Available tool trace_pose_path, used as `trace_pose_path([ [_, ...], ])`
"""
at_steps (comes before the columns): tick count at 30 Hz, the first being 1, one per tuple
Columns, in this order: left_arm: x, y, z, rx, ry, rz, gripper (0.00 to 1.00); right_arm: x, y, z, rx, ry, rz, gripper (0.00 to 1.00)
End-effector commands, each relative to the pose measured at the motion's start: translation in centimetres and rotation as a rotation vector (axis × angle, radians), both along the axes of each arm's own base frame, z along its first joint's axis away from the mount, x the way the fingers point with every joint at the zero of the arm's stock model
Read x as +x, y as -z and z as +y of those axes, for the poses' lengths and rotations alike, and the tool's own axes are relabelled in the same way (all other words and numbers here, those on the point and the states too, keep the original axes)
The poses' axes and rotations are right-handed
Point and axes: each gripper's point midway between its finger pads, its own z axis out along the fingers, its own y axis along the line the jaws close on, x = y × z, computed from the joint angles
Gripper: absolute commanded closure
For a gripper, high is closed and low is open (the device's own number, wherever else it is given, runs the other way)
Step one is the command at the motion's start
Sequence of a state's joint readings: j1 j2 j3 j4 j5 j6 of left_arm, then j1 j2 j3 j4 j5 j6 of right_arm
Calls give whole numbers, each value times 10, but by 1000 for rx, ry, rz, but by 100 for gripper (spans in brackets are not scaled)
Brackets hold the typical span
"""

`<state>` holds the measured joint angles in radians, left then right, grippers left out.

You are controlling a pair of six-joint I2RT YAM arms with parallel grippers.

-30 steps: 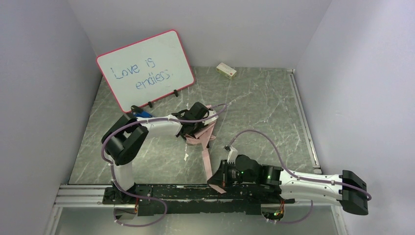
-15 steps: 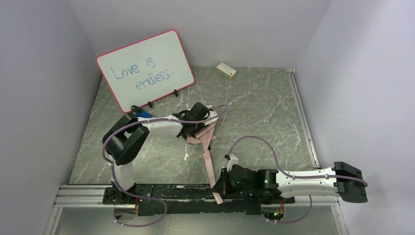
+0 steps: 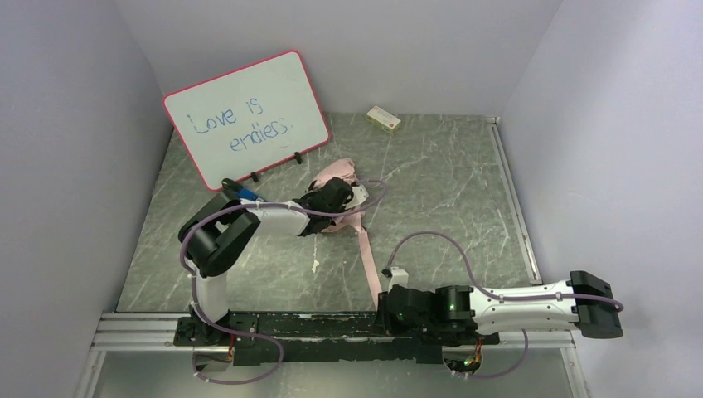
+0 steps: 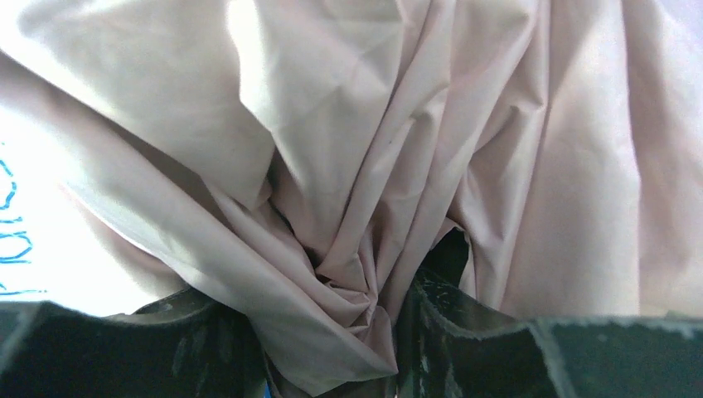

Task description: Put away the umbrella

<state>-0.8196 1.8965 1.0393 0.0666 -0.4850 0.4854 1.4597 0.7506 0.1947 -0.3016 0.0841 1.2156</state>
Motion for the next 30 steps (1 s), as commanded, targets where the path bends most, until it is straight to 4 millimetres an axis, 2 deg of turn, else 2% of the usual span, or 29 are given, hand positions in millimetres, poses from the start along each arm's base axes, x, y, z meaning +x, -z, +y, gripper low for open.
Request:
trace_pose_path([
  [1,8,-4,10,33,-37,-77,95,0,-1,-14,-97,-20,-20,76],
  [4,6,-4,8,31,-22,-79,95,10,-11,-18,-130,2,-72,72],
  [6,5,-5,7,29,-12,-83,95,23,-28,-17,-135,37,-131,69],
  [11,3,-6,1,9,17,-89,95,69,-73,-17,-138,167,-354,61],
  [16,0,-11,-5,-20,55,-114,95,122,-112,-34,-195,368,-543,60],
  [19,-1,-14,-7,-44,74,-126,95,160,-115,-42,-228,383,-535,58],
  [20,-2,-15,-9,-50,83,-128,95,180,-114,-50,-217,421,-512,57],
  [26,-3,-18,-25,-67,160,-130,95,261,-122,-69,-93,505,-488,54],
  [30,-3,-17,-42,-53,221,-141,95,314,-140,-76,-12,568,-556,49],
])
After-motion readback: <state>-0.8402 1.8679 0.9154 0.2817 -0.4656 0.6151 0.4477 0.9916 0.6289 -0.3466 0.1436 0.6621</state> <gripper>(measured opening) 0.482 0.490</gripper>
